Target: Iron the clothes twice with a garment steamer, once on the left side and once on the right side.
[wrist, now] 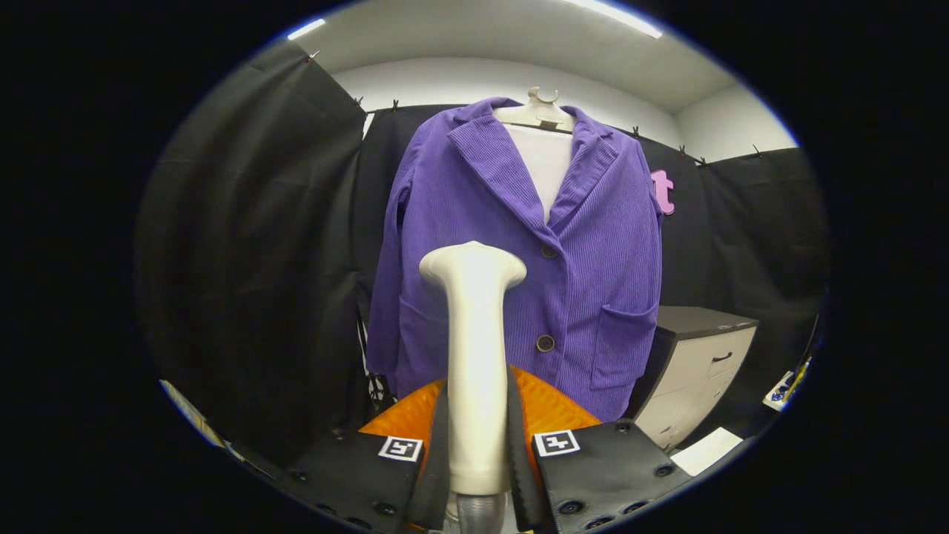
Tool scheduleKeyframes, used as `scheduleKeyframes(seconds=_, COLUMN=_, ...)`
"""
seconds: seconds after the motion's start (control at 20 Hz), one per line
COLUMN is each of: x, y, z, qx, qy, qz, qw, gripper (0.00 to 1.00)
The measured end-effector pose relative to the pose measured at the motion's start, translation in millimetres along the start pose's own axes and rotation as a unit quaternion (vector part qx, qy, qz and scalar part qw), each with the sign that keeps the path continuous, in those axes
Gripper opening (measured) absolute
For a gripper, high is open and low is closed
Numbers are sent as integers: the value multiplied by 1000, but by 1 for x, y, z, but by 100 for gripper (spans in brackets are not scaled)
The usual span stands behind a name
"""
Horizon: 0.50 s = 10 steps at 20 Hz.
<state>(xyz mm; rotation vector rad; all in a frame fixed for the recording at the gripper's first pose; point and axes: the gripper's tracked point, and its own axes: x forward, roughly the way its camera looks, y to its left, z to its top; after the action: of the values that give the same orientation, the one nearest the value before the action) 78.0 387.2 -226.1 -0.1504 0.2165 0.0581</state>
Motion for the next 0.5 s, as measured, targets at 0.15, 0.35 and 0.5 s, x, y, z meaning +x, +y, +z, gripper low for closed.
scheduleKeyframes(seconds=0.15, x=-2, y=0, z=-18, qx=2, qy=17, qz=3, qw=1000, gripper=41)
scheduleKeyframes(seconds=0.35, x=-19, y=4, z=-48, qx=-3, qy=34, qz=7, qw=999, gripper=42)
scheduleKeyframes(seconds=0.5, x=-25, y=9, z=-68, qx=-9, qy=46, qz=15, qw=999, gripper=42)
